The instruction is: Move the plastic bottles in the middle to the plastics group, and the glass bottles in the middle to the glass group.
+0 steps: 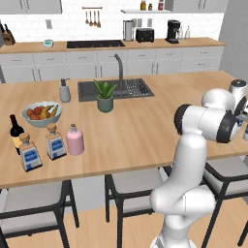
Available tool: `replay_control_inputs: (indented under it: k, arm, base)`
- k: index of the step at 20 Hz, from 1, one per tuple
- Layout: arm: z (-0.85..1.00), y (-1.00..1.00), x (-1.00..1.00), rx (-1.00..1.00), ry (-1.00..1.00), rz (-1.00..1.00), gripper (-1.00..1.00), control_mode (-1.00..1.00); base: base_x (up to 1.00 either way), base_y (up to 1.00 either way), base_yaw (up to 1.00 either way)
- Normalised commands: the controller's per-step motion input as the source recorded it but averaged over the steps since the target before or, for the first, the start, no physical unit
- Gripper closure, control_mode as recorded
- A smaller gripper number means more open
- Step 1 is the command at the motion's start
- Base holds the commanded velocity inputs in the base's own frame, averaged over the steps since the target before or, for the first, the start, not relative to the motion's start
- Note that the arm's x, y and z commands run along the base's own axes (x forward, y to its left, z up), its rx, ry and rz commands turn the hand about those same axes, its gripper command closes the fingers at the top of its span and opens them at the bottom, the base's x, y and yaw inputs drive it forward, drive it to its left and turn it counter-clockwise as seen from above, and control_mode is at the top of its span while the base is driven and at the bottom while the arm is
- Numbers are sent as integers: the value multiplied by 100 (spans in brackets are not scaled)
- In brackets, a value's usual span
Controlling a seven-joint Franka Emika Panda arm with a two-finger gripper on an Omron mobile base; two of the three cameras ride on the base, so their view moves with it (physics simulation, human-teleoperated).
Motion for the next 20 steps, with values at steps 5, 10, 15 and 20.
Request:
replay_control_inputs:
  k: [5,10,15,20]
  arm:
    - [0,-6,0,0,-5,-25,100,-100]
    - [0,-7,0,0,-5,-15,100,-100]
    - [-2,-33,0,0,0,-5,100,-100]
    - [0,-13,0,0,0,-1,100,-100]
  base:
    - [0,0,0]
    - [0,0,0]
    - [0,0,0]
    - [0,0,0]
